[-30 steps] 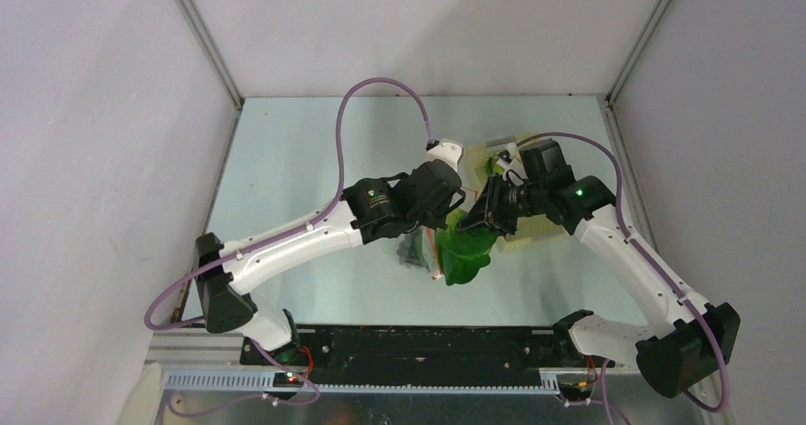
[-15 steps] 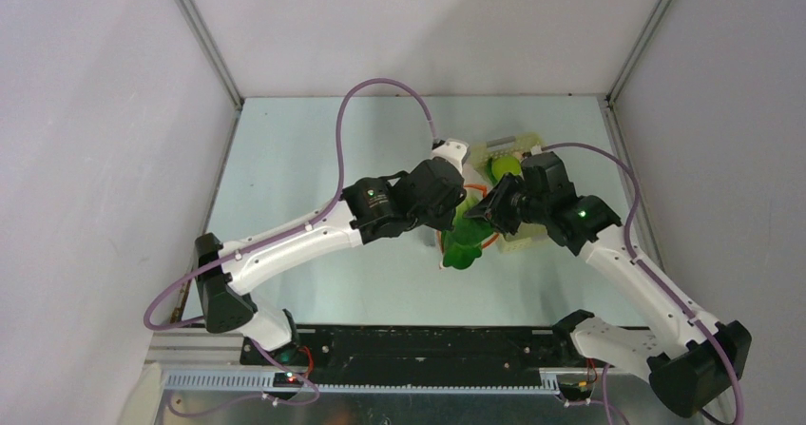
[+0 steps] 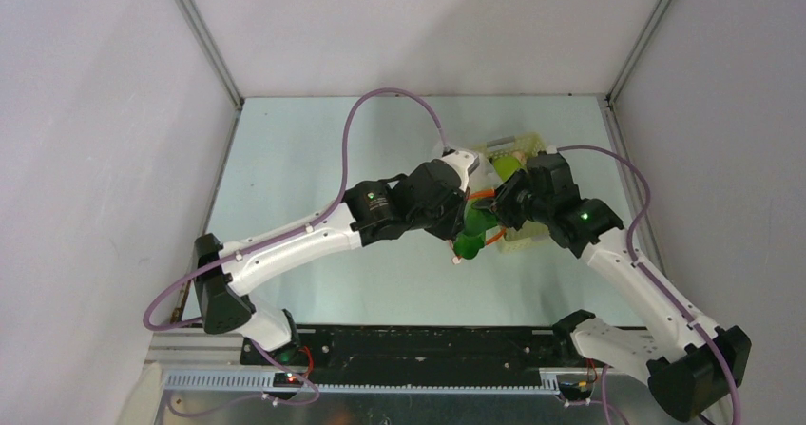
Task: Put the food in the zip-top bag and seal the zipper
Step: Place the fake vegetable in the zipper food storage bag.
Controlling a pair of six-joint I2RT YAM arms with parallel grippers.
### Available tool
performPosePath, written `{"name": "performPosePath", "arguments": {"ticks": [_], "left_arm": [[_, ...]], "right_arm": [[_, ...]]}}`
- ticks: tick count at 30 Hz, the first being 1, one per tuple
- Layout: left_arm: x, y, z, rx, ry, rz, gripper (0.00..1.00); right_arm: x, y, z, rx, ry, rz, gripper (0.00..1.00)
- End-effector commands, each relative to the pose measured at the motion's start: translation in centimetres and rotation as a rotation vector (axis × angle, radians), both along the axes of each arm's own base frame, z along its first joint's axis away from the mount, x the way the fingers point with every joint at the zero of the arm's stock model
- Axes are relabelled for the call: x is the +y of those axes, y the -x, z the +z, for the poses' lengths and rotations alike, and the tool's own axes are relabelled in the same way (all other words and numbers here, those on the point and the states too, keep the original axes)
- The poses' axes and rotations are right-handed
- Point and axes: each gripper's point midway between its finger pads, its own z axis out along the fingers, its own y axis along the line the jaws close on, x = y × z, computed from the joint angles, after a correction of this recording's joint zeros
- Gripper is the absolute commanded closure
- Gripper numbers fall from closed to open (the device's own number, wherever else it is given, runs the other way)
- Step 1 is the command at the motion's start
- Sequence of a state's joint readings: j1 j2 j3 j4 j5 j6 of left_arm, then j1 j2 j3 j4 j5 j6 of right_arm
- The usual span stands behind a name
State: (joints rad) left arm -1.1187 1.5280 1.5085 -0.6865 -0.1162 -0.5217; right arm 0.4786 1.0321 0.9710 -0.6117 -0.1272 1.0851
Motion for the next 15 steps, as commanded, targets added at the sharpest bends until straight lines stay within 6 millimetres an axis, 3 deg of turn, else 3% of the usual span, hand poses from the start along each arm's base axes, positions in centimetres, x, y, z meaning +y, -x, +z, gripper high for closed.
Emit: {"name": "performPosePath", "arguments": {"ticks": [1,4,9,15], "left_arm": [[-0.8,3.4,1.2,0.074,0.081,-0.131,0.95],[-1.0,3.6,0.7,0.098,0.076,-0.130,0.97],[-1.8,4.2,3.5,0.096,0.176,-0.157,0.99],[-0.3,2.2,8.0,0.055,0.263,-0.079,1.00]], "right_arm": [[-1.6,-3.4,5.6,-0.234,-0.113,-0.172,1.00],[-3.1,-3.9,7.0,-0.311,-0.101,-0.251,1.00],[-4.3,-4.3,5.4,-0.370,0.085,-0.268,1.00],[0.1,-3.2,2.5,-0.469,0.321,0.058,1.00]]}}
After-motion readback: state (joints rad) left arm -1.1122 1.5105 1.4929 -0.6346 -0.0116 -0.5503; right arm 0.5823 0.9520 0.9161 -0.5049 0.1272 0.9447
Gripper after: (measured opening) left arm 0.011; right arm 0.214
